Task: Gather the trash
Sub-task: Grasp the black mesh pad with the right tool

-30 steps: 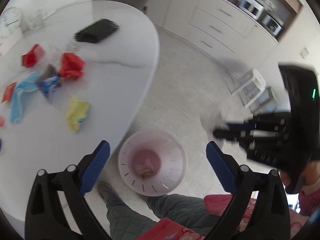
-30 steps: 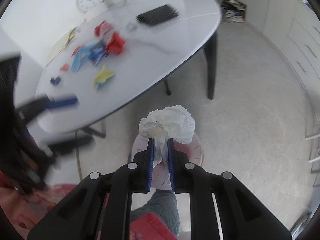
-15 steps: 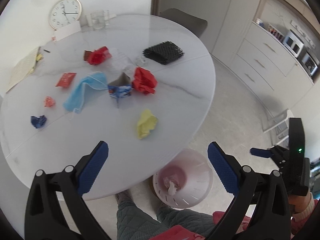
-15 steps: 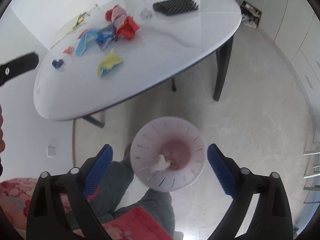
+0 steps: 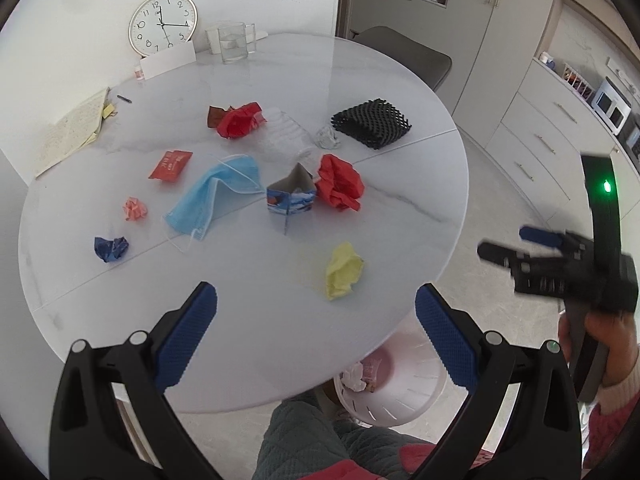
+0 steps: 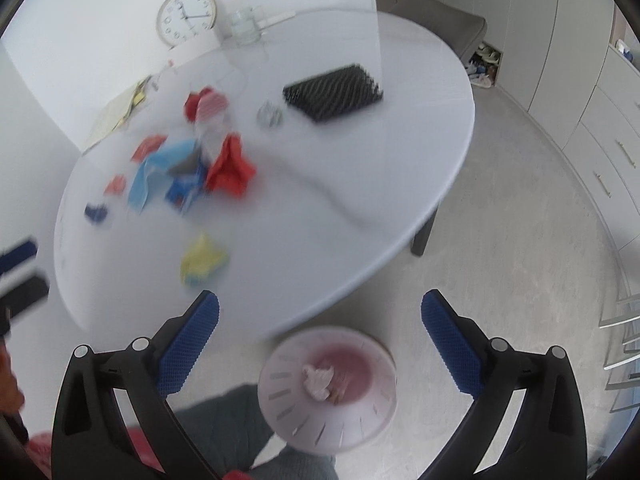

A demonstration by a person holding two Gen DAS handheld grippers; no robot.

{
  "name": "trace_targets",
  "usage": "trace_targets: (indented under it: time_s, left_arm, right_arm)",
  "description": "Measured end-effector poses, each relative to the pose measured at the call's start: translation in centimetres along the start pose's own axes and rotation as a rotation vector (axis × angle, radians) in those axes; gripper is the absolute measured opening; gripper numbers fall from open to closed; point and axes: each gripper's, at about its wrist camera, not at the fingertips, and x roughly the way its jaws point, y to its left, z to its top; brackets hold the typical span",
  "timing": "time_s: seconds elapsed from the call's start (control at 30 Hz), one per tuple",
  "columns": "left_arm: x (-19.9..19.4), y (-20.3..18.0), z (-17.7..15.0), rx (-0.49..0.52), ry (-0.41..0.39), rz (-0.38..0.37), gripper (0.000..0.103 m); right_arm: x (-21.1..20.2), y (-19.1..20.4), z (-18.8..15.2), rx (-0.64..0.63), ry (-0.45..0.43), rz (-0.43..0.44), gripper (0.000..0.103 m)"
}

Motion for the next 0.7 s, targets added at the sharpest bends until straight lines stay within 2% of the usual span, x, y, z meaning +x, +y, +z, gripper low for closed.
trace_targets:
  time_s: [0.2, 0.4, 0.57, 0.7]
  left_arm:
    - [2.0, 2.5, 3.3, 0.015, -0.001, -0.018, 0.095]
    - [4.5, 5.0, 6.8, 0.043, -0.013, -0.036, 0.095]
    - [7.0, 7.0, 9.0, 0.044, 0.009, -0.039, 0.095]
    - [8.9, 8.6, 10.3, 0.013, 0.036, -0.049, 0.095]
  right_arm:
    - [3.9, 0.7, 7.8, -0.006, -0.035, -0.043, 0.1]
    - [11.0, -0.3, 15.3, 0.029, 0.013, -0.033, 0.1]
    - [16.3, -0.5, 19.7, -0.044, 0.048, -0.062, 0.1]
    - [19.4, -1.1, 21.5, -0.075, 0.092, -0.078, 0.1]
